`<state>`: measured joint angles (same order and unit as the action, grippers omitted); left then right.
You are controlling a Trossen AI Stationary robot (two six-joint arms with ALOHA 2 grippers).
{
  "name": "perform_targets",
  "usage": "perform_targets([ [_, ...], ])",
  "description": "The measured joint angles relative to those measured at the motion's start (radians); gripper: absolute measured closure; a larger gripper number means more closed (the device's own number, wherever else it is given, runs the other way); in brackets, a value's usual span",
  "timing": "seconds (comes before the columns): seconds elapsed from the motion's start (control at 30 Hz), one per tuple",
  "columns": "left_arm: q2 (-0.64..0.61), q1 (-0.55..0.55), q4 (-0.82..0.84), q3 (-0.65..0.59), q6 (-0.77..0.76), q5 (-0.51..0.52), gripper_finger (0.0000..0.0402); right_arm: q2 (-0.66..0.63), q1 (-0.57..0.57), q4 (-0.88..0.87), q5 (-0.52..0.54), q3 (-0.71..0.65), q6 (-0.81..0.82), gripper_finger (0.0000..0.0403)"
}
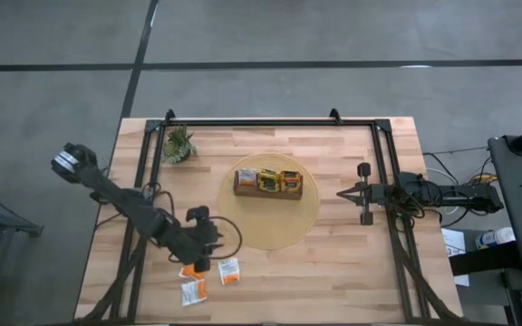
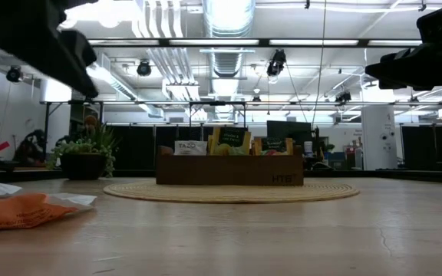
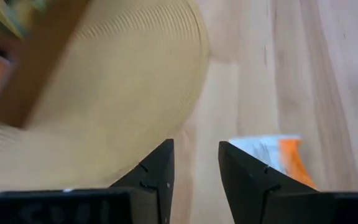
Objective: Pick & Place Tea
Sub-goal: Put the white tea bag into the left section of the wooden organizer
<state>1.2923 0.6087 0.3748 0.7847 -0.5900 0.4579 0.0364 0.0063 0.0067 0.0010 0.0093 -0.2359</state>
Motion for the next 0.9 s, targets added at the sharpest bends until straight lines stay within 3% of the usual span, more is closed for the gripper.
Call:
perform_targets([
  [0.3, 0.144, 0.037, -0.066, 0.000, -0.112, -0.131, 0.0282, 0.000, 0.000, 0.000, 0.000, 0.000, 0.000, 0.0394],
  [0.9, 0.298, 0.032, -0.149, 0.006, -0.169, -0.181, 0.0282, 0.000, 0.000, 0.000, 0.000, 0.000, 0.000, 0.0394],
])
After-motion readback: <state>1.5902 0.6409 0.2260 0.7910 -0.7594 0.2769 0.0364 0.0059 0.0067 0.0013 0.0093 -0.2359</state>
